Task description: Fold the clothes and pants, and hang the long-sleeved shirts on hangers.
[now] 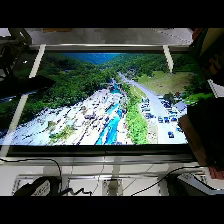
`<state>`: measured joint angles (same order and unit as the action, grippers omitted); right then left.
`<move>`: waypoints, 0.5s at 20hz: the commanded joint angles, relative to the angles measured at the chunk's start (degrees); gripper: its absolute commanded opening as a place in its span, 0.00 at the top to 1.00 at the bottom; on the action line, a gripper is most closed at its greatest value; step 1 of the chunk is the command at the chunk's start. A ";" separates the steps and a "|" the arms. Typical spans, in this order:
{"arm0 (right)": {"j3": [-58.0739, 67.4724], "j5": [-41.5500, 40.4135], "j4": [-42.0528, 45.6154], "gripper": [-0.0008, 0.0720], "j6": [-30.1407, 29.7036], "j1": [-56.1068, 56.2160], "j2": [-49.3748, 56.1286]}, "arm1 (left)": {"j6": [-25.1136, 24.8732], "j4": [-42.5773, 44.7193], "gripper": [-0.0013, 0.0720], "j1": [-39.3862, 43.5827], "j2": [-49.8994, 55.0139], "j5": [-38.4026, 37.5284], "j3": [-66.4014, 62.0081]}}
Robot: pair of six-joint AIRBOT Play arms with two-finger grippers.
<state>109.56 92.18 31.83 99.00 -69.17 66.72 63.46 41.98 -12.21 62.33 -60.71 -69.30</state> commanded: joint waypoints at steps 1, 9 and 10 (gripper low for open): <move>4.52 -3.69 -4.98 0.46 0.26 1.22 -0.07 | 0.00 0.00 0.90 -0.02 0.00 -0.02 0.02; 4.90 -0.50 15.58 0.96 -11.78 35.91 -0.28 | 0.00 0.00 0.90 -0.02 0.00 0.00 0.02; 4.90 -1.14 21.81 0.96 -13.40 41.79 -0.28 | 0.00 0.00 0.90 -0.02 0.00 0.00 0.02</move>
<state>114.21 91.48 39.13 89.10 -41.47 66.48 63.46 41.98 -12.19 62.33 -60.73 -69.30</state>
